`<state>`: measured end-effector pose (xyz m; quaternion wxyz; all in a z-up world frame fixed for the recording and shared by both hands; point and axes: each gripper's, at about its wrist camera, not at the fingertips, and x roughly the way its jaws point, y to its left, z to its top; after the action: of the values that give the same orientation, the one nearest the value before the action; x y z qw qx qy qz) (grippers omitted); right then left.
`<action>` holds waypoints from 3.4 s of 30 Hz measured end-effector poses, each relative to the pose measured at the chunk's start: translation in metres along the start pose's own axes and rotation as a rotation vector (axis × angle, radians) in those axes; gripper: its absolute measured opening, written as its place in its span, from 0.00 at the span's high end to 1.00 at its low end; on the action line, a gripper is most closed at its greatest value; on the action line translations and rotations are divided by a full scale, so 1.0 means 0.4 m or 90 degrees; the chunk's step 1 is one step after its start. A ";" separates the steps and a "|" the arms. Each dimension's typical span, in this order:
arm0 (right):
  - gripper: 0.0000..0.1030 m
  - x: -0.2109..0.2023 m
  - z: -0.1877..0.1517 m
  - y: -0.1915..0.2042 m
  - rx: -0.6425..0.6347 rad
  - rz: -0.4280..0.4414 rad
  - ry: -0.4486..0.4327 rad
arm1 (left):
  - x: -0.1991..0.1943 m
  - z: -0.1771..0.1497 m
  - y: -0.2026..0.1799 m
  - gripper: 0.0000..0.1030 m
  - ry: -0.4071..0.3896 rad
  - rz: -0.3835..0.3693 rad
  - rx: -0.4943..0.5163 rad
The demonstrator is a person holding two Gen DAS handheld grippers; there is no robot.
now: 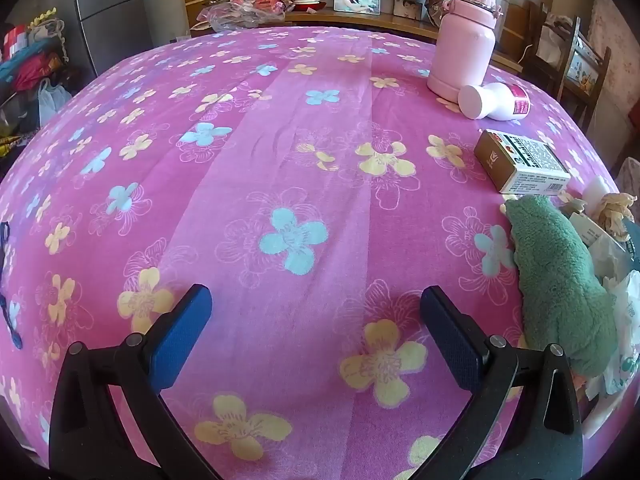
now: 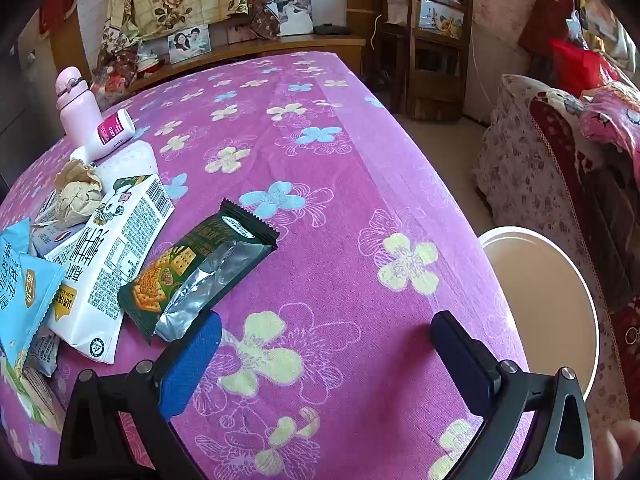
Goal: Collect trash
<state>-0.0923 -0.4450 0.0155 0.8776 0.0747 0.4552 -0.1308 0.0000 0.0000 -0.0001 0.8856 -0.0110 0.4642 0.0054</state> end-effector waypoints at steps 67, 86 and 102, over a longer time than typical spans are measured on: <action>0.01 -0.578 -0.087 0.178 -0.036 0.065 -0.306 | -0.608 -0.181 -0.267 0.01 -0.345 -0.107 0.065; 0.01 -0.564 -0.087 0.169 -0.037 0.056 -0.296 | -0.595 -0.180 -0.261 0.01 -0.341 -0.107 0.060; 0.01 -0.544 -0.086 0.165 -0.036 0.053 -0.286 | -0.550 -0.181 -0.268 0.01 -0.308 -0.100 0.043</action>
<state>-0.2195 -0.3381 0.1744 0.9631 0.0379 0.2486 -0.0955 -0.1825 -0.1087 0.1410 0.9684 -0.0157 0.2368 -0.0764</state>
